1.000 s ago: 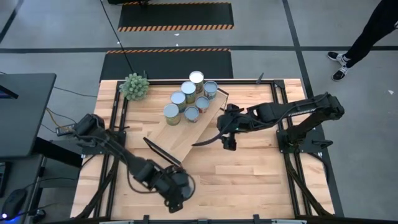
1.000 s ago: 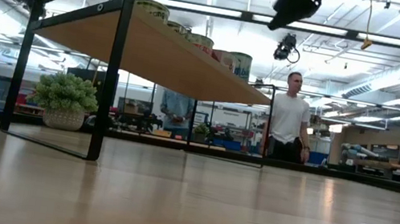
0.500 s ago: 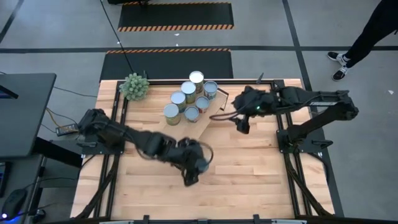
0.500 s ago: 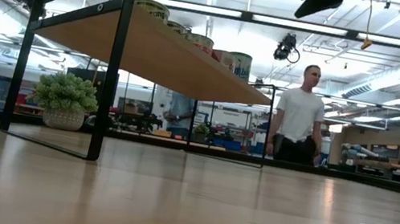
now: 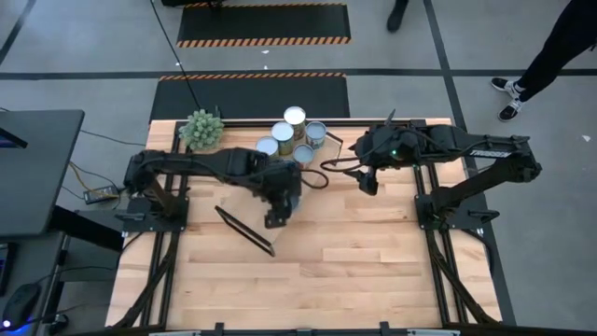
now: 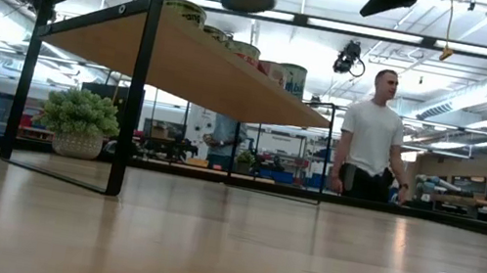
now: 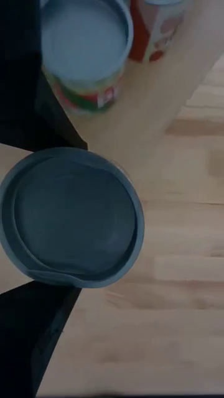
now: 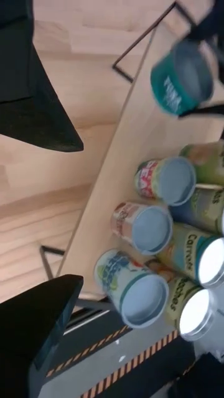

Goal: Pick and place cans onto a shelf
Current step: Put the canned tuna on the shelf, then return to Home Position

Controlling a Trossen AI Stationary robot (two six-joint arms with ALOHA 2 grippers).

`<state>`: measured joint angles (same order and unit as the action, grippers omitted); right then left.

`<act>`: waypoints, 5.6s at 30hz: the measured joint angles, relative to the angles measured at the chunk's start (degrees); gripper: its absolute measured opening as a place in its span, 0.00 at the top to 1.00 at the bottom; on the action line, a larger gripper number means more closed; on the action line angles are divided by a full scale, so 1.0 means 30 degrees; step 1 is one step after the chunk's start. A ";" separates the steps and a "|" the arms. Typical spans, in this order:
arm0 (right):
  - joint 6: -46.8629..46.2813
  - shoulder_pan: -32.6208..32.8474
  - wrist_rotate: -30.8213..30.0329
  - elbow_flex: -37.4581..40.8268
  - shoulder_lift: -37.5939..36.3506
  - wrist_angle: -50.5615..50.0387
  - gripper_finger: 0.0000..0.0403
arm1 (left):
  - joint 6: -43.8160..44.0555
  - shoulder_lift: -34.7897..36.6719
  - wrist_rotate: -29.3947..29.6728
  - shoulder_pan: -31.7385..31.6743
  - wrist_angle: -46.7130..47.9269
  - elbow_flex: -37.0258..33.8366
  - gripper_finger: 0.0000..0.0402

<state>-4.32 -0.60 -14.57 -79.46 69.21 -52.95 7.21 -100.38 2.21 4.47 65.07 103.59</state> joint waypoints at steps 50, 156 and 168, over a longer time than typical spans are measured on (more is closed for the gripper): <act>0.0727 0.0160 0.1901 0.0022 0.0743 0.3437 0.14 | -1.4680 -0.2178 -0.0633 -0.1366 0.2313 -0.0321 0.16; -0.4019 0.1202 0.1749 0.7396 -0.8303 0.4739 0.15 | 0.2070 0.7748 1.0298 0.4759 0.1887 -0.3074 0.83; -0.4065 0.1202 0.2491 1.0695 -1.1208 0.7269 0.57 | 0.5798 1.3226 1.3742 0.4793 -0.1808 -0.8451 0.99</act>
<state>-16.51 3.01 -7.09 -47.38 35.59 -31.14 24.60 -60.70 43.43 18.85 59.64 78.24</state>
